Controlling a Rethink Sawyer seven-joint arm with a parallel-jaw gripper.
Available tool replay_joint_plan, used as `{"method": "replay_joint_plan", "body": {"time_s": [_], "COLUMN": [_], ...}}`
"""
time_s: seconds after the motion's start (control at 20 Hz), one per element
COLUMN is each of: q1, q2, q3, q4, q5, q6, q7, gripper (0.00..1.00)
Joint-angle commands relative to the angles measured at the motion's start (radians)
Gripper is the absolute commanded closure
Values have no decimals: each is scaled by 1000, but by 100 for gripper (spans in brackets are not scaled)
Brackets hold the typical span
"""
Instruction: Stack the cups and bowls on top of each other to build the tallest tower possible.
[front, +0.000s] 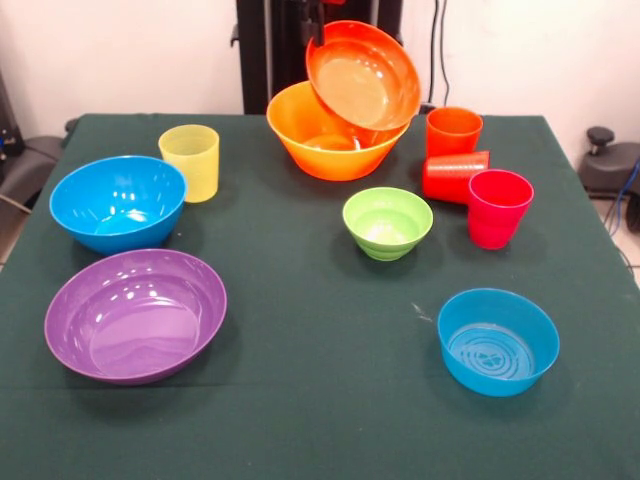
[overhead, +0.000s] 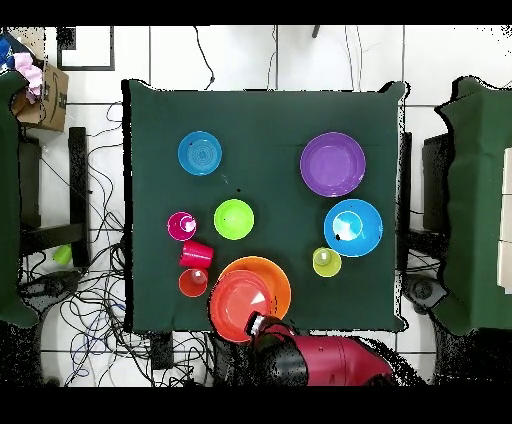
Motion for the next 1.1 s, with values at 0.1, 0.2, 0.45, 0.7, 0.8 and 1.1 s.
{"method": "replay_joint_plan", "body": {"time_s": [0.1, 0.2, 0.45, 0.7, 0.8, 1.1], "q1": [12, 14, 41, 50, 55, 54], "q2": [9, 2, 0, -8, -9, -11], "q3": [75, 72, 39, 31, 25, 22], "q4": [-28, -33, -43, -46, -48, -52], "q5": [-26, -33, -51, -52, -54, -55], "q6": [-22, -22, -46, -51, -58, -61], "q7": [4, 1, 22, 27, 32, 31], "gripper": [100, 100, 100, 0, 0, 0]}}
